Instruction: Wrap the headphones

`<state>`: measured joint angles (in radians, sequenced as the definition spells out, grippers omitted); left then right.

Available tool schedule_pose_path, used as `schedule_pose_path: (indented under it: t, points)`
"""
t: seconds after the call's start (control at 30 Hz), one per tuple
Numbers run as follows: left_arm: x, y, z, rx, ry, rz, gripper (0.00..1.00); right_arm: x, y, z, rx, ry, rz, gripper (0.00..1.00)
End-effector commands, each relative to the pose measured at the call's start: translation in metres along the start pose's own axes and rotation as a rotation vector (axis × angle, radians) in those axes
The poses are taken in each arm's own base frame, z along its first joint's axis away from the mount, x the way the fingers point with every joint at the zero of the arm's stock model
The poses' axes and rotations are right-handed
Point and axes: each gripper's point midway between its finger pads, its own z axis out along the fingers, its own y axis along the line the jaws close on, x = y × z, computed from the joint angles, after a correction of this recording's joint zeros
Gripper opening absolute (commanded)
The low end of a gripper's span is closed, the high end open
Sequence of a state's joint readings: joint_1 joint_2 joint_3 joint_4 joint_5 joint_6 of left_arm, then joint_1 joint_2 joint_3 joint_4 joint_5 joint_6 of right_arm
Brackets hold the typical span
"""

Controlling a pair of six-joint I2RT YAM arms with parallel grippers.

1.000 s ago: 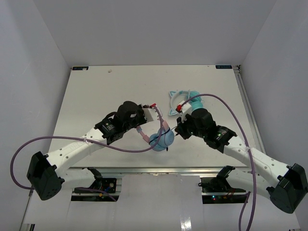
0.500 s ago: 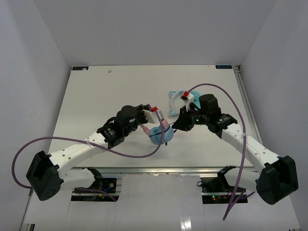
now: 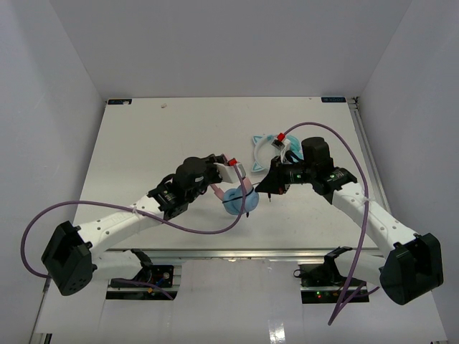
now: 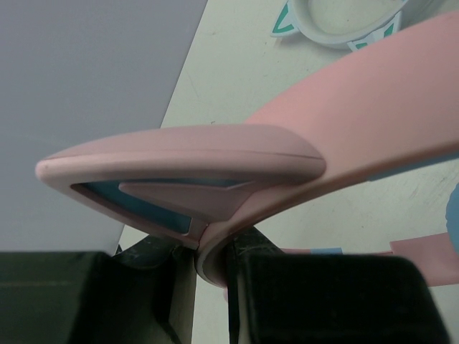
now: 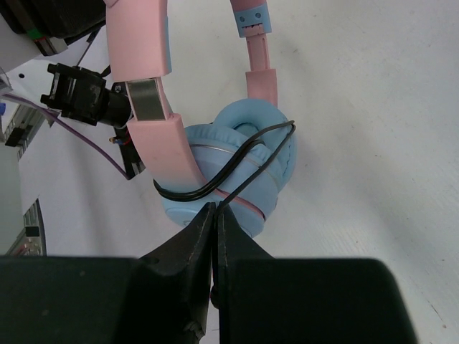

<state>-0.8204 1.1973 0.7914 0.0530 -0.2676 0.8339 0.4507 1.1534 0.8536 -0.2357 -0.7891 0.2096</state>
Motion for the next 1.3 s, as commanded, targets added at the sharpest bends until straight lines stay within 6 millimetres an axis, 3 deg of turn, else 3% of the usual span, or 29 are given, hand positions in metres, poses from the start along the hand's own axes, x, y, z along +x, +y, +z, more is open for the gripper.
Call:
schedule_pose_path:
  t: [0.0, 0.27, 0.37, 0.83, 0.97, 1.27]
  points:
    - [0.069, -0.019, -0.012, 0.064, 0.269, 0.166, 0.0, -0.042, 0.038, -0.013, -0.127, -0.105, -0.114, 0.08]
    - [0.07, -0.021, -0.009, 0.074, 0.291, 0.15, 0.0, -0.042, 0.025, -0.012, -0.054, -0.121, -0.097, 0.08]
    - [0.072, -0.024, -0.007, 0.105, 0.322, 0.13, 0.0, -0.038, 0.003, -0.011, 0.06, -0.131, -0.073, 0.08]
    - [0.087, -0.083, -0.013, 0.414, 0.434, 0.053, 0.0, -0.036, -0.049, -0.008, 0.297, -0.146, -0.015, 0.09]
    - [0.093, -0.098, -0.01, 0.473, 0.493, 0.011, 0.0, -0.033, -0.049, 0.002, 0.258, -0.158, -0.01, 0.08]
    - [0.098, -0.112, 0.002, 0.527, 0.574, -0.059, 0.0, -0.017, -0.062, 0.009, 0.294, -0.176, 0.021, 0.08]
